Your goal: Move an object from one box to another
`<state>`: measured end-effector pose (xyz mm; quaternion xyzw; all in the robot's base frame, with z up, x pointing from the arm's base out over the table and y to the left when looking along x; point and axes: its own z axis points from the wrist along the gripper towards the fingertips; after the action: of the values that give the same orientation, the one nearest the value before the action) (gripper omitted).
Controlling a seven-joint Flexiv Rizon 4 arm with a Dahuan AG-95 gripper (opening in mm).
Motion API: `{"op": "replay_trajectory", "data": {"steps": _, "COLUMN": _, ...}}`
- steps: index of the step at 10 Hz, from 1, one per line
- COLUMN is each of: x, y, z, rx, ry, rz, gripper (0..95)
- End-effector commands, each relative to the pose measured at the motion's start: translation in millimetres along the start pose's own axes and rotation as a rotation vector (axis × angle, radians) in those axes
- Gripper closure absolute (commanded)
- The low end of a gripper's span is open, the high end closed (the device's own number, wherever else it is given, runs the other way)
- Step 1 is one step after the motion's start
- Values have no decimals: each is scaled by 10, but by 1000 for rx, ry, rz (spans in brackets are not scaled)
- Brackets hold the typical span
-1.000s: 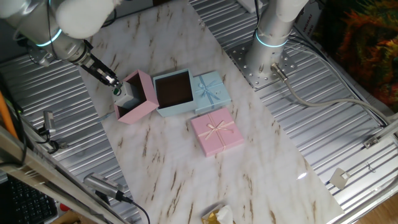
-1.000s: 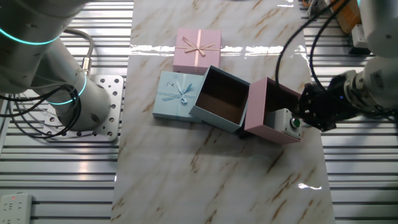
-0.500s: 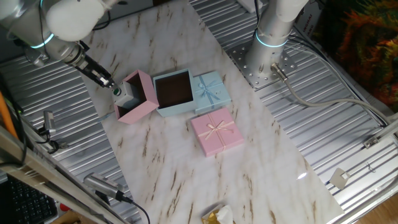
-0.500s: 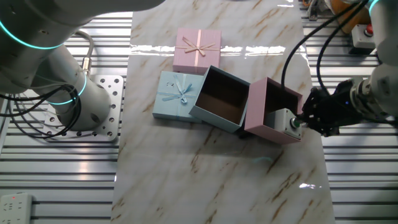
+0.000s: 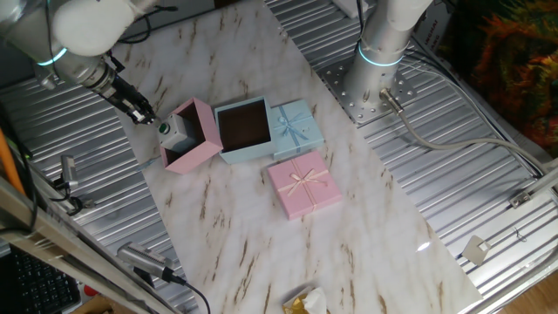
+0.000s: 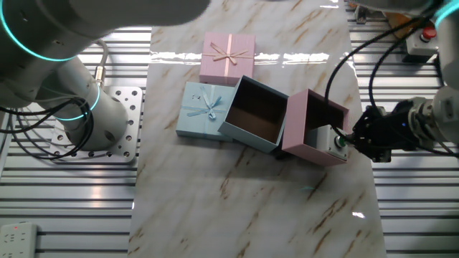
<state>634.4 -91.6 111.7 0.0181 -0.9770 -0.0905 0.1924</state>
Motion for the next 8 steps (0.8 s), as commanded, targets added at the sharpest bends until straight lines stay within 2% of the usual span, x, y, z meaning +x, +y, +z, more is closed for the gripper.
{"op": "replay_trajectory", "data": {"steps": 1, "x": -5, "y": -1, "z": 1, "rx": -16, "ry": 33, "rz": 56, "gripper": 950}}
{"op": "replay_trajectory", "data": {"steps": 8, "x": -14, "y": 10, "z": -2, "rx": -29, "ry": 81, "rz": 88, "gripper": 950}}
